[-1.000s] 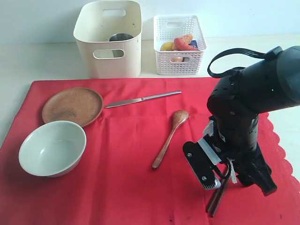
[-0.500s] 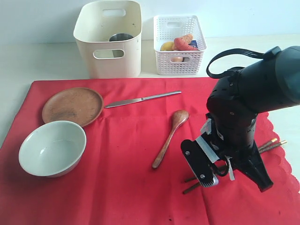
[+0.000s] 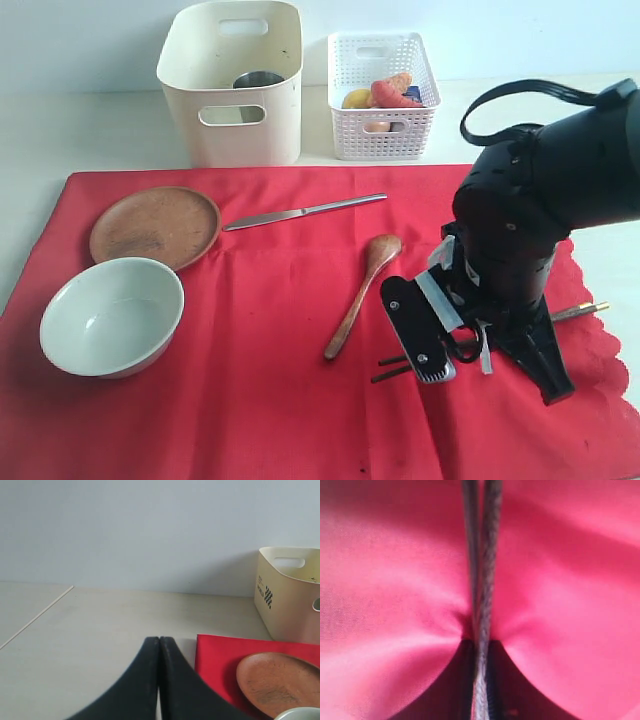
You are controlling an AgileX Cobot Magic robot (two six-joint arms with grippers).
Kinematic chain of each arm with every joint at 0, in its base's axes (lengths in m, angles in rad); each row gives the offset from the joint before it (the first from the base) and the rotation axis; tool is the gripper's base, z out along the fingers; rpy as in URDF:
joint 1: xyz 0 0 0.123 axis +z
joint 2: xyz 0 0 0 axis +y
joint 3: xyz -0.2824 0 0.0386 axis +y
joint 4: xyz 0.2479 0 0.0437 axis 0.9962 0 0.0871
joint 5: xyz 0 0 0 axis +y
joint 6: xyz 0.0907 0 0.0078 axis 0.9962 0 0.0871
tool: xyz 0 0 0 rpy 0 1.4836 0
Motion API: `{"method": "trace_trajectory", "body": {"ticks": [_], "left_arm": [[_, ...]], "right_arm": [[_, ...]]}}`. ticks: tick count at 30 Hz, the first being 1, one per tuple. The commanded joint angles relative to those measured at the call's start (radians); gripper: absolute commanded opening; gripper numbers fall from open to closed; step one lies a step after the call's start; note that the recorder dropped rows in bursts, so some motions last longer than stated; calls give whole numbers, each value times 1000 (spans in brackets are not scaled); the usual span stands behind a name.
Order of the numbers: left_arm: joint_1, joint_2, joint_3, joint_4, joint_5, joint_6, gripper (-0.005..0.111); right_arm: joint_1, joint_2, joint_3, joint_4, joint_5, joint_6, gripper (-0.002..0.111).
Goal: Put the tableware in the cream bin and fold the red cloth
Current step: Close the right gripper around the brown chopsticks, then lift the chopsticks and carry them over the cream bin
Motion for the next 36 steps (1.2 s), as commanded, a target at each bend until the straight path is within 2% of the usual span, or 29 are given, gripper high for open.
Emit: {"method": "trace_trajectory", "body": {"ticks": [1,13,15,17,22,24,32,34,36], "left_arm": [[2,-5,2,-6,-3,-7,1],[2,-5,2,-6,-3,-7,1],[2,-5,2,-6,-3,-7,1],[2,-5,2,-6,-3,-7,1],[2,-5,2,-6,-3,-7,1],[2,-5,2,-6,-3,-7,1],[2,-5,2,-6,-3,-7,1],[2,-5,2,-6,-3,-7,1],[2,-5,2,-6,-3,-7,1]], "right_arm": [[1,-48,5,19,20,6,0],[1,73,5,49,14,6,0],[1,86,5,47,11,8,3],[1,89,5,46,10,11,13],[1,89,5,50,28,33,46],[1,89,5,50,38,33,52],[1,89,5,54,25,33,52],[1,89,5,46,19,33,49],[1,89,5,46,9,33,41]]}}
